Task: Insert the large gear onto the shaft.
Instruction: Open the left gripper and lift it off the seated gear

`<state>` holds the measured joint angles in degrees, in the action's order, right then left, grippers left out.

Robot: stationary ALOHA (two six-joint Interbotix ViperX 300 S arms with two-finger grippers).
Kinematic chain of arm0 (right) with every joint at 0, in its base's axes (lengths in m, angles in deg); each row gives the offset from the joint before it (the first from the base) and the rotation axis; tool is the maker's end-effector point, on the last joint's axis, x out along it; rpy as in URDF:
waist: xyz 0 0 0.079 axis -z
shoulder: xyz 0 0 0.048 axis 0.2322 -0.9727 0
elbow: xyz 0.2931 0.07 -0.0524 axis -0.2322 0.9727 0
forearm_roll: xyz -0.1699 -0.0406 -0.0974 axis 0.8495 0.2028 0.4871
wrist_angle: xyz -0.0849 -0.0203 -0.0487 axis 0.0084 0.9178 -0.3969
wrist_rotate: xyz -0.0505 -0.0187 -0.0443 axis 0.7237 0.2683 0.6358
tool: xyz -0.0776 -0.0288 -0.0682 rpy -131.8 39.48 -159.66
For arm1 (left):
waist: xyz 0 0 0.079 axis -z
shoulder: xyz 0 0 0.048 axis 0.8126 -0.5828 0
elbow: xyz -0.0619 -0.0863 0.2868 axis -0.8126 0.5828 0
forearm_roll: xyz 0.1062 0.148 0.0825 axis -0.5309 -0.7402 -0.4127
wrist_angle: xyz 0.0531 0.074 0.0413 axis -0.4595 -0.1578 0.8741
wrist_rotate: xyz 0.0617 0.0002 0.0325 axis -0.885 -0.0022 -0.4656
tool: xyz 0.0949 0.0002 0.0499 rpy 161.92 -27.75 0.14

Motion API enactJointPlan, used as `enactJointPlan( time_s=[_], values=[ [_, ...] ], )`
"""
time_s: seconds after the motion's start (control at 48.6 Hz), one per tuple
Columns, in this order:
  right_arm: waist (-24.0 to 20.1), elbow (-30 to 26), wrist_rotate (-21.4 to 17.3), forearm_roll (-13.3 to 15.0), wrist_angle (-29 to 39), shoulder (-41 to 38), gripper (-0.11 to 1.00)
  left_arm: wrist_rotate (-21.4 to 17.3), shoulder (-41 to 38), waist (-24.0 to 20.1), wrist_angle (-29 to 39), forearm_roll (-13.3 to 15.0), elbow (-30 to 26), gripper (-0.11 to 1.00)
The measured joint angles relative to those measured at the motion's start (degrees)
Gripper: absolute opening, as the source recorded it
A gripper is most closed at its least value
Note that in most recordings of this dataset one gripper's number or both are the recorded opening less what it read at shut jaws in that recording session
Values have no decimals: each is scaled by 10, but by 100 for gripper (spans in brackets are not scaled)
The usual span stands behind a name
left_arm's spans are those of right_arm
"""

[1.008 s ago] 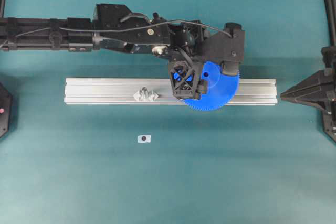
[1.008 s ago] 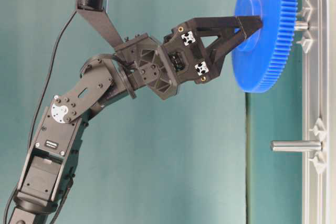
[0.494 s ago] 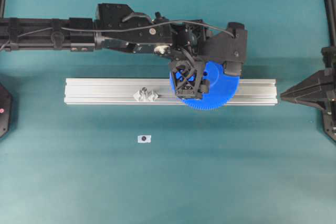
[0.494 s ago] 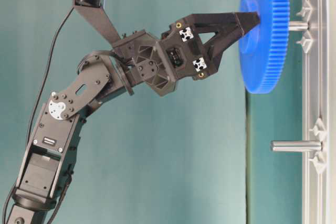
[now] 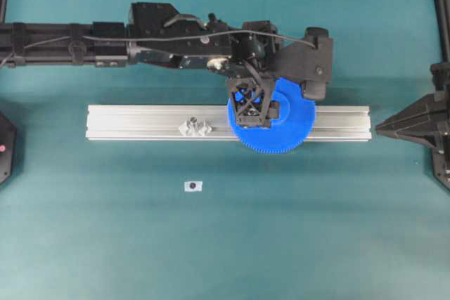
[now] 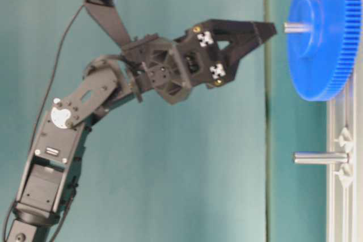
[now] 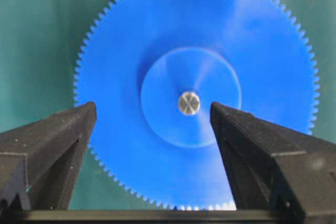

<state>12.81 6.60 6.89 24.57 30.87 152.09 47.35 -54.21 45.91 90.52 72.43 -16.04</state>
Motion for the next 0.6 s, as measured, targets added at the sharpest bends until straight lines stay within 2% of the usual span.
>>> enactJointPlan(
  time_s=[0.247,0.597],
  values=[
    [-1,0,0,0,1,1,1,1,0,0,1,0,-1,89],
    [0,0,0,0,1,6,1,1,16,9,46,0,17,89]
  ],
)
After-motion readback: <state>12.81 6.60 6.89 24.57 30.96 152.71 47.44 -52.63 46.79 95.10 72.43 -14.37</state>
